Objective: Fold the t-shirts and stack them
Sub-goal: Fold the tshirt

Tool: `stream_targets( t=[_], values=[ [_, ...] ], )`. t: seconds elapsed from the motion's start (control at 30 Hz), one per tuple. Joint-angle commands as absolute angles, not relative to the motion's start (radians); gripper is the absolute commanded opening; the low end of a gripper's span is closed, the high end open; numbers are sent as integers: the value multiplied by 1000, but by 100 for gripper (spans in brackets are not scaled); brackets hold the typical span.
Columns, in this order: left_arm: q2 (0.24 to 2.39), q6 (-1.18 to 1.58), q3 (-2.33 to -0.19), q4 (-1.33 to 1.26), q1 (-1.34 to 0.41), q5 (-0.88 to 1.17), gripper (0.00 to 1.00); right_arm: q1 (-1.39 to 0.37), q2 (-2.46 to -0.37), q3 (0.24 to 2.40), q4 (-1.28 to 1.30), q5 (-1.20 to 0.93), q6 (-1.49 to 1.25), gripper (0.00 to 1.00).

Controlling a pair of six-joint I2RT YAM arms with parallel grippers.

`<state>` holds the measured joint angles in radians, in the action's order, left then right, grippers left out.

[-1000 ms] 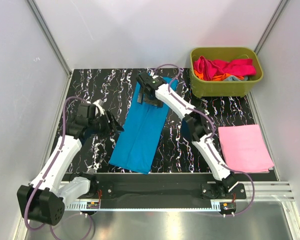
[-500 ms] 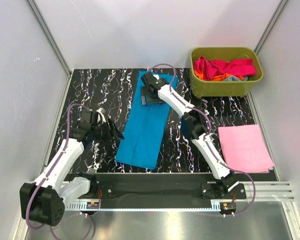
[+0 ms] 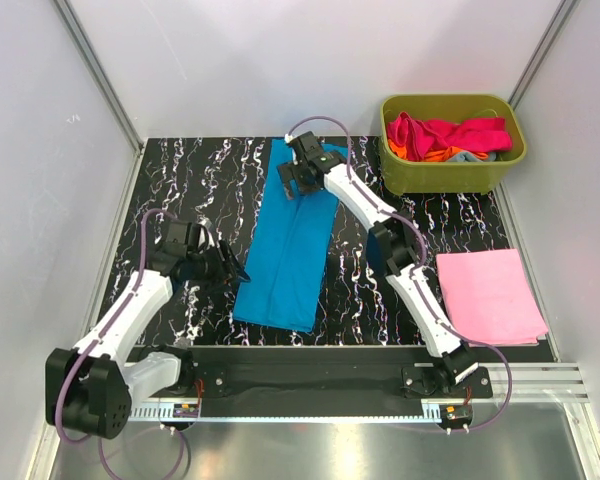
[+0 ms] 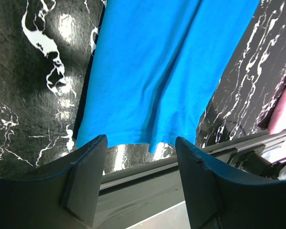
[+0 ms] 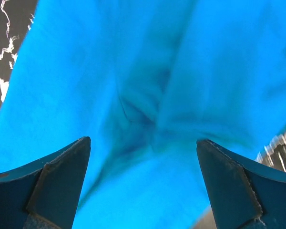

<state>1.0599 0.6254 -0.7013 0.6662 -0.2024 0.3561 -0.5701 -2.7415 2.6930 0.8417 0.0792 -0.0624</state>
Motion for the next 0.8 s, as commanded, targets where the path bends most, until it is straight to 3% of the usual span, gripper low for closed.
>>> stream_targets(
  t=[0.0,0.1,0.27,0.43,0.47,0.53,0.57,0.77],
  values=[
    [1086,562,-775,675,-198,356,64,-563,-2509,2616,827,90,-141,100],
    [1104,534,-790,687,-196,354,63,-563,-2337,2449,882,80,-300,100],
    [1095,520,-782,706,-196,354,60,-569,-2079,2104,870,-309,-475,100],
    [1029,529,-798,745,-195,319,60,-733,-1829,1644,780,-302,-451,98],
    [1022,534,-799,749,-192,321,60,-750,-1760,1573,749,-319,-457,77],
    [1011,540,-802,755,-193,325,60,-793,-1705,1392,662,-366,-482,48],
    [1011,541,-804,756,-192,330,60,-805,-1663,1344,640,-368,-489,28],
    [989,569,-790,759,-190,338,60,-867,-1658,1166,488,-440,-557,15]
  ],
)
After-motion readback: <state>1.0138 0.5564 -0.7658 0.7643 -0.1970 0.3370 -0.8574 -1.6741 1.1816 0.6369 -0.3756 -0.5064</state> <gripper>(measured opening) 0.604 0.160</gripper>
